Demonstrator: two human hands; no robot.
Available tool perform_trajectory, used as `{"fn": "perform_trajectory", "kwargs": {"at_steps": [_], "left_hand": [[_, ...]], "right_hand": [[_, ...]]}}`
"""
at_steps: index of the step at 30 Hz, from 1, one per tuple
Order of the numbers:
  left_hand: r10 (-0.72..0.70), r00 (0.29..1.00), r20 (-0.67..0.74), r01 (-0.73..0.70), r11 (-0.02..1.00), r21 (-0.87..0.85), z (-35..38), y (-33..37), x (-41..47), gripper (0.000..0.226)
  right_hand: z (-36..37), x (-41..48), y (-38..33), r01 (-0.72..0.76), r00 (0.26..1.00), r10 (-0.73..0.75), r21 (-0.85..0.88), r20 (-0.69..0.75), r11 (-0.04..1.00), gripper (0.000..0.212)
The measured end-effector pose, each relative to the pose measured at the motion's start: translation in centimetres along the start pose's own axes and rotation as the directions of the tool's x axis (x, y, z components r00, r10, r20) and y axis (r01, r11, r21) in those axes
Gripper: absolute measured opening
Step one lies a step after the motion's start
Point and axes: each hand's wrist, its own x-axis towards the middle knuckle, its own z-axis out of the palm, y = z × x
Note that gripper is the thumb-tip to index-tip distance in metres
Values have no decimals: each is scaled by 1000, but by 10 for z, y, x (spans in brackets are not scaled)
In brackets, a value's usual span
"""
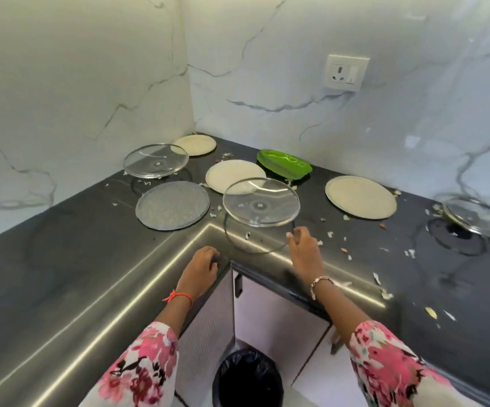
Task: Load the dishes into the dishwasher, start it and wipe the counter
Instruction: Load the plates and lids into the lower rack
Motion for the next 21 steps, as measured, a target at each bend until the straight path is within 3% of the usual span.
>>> {"fn": "perform_trajectory", "kwargs": {"at_steps": [7, 14, 18, 21], "left_hand": [[-11, 1000, -10, 11, 1000, -22, -9, -13, 84, 31], [6, 1000, 7, -6, 999, -48, -9, -22, 180, 27], [31, 998, -57, -34, 998, -56, 6, -22, 216, 33], [109, 987, -121, -101, 993, 68, 12, -25, 232, 42]], "right_hand": [[4, 109, -13, -72, 991, 72, 0, -111, 997, 31], [16, 220, -20, -186, 981, 184, -35, -55, 982, 34], [30, 283, -15, -338, 939, 343, 107, -35, 935, 37], [44, 328, 9, -438, 893, 450, 208, -11, 875, 54]]}}
